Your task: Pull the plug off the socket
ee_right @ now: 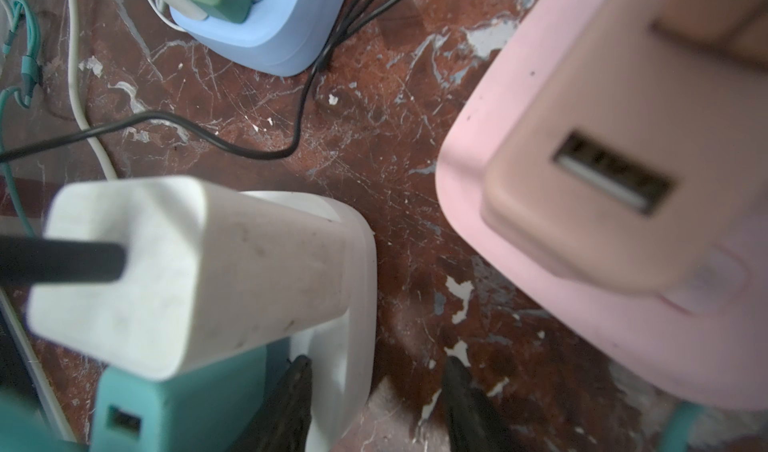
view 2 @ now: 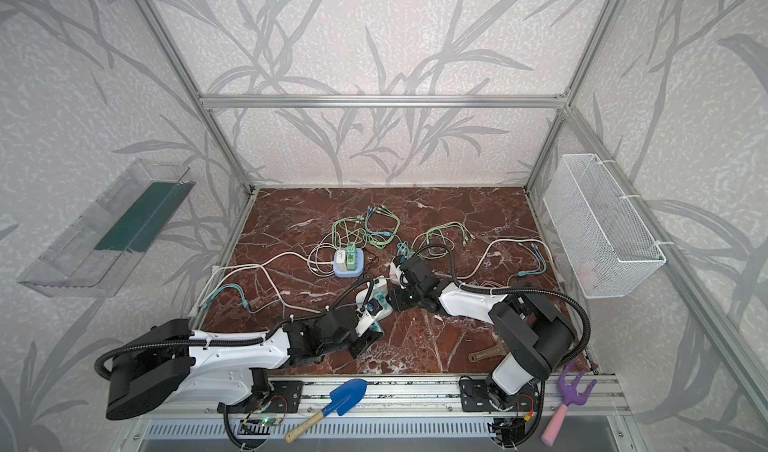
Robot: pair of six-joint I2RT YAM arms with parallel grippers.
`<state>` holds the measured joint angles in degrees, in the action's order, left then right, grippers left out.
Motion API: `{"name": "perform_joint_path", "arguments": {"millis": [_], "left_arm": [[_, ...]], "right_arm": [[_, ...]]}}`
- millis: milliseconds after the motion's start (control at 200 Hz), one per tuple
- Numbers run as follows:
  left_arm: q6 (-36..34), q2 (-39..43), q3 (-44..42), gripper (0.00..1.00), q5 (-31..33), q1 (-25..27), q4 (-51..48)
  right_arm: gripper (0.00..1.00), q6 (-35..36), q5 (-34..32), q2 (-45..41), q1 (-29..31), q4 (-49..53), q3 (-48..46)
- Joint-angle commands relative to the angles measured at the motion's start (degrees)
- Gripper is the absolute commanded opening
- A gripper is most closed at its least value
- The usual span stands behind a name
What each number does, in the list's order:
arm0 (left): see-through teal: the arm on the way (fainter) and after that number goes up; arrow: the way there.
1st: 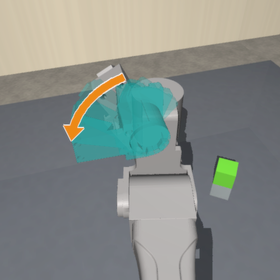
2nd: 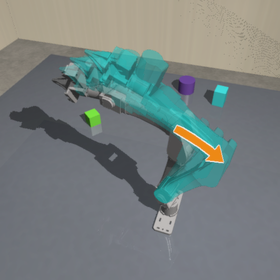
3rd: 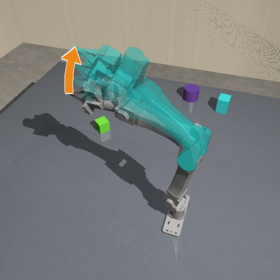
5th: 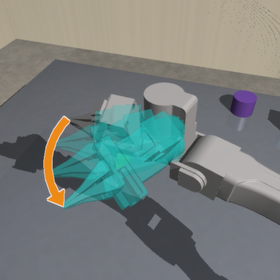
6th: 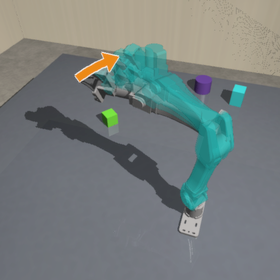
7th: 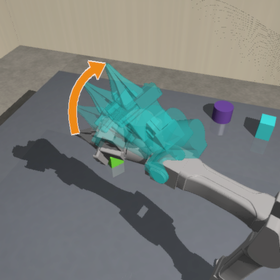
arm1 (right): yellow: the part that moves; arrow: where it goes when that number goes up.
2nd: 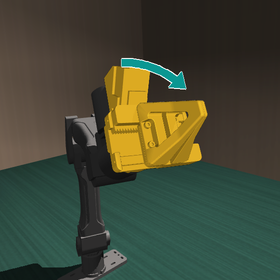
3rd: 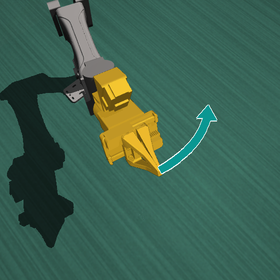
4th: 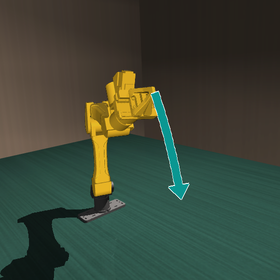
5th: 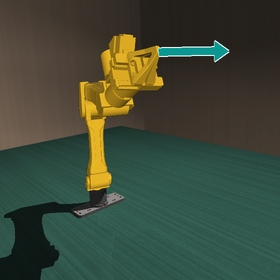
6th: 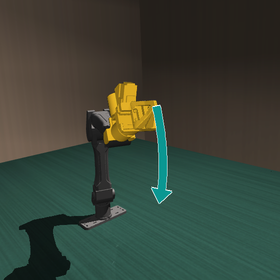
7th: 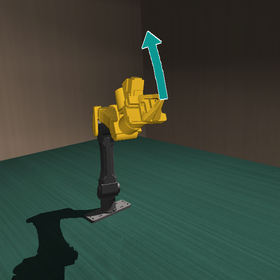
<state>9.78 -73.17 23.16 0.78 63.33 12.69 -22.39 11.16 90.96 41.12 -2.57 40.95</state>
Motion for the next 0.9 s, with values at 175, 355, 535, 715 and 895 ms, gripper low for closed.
{"name": "perform_joint_path", "arguments": {"millis": [175,355,535,715,895], "left_arm": [[0.81,0.03,-1.71,0.29,2.18,0.31,1.51],[0.85,0.24,-1.93,0.36,2.2,0.33,1.02],[1.61,0.43,-1.95,0.42,2.34,0.39,-0.44],[3.03,3.52,-1.36,0.49,4.1,0.49,-4.83],[4.66,6.72,-0.09,0.6,5.29,0.57,-10.37]], "right_arm": [[0.51,1.03,-2.75,1.0,-0.43,7.62,-2.7],[0.51,1.21,-2.87,0.89,-0.43,7.66,-2.69],[0.51,1.3,-2.9,0.8,-0.43,7.77,-2.72],[0.51,1.36,-3.02,0.45,-0.43,7.88,-2.89],[0.52,1.63,-2.88,0.45,-0.52,7.99,-2.88]]}}
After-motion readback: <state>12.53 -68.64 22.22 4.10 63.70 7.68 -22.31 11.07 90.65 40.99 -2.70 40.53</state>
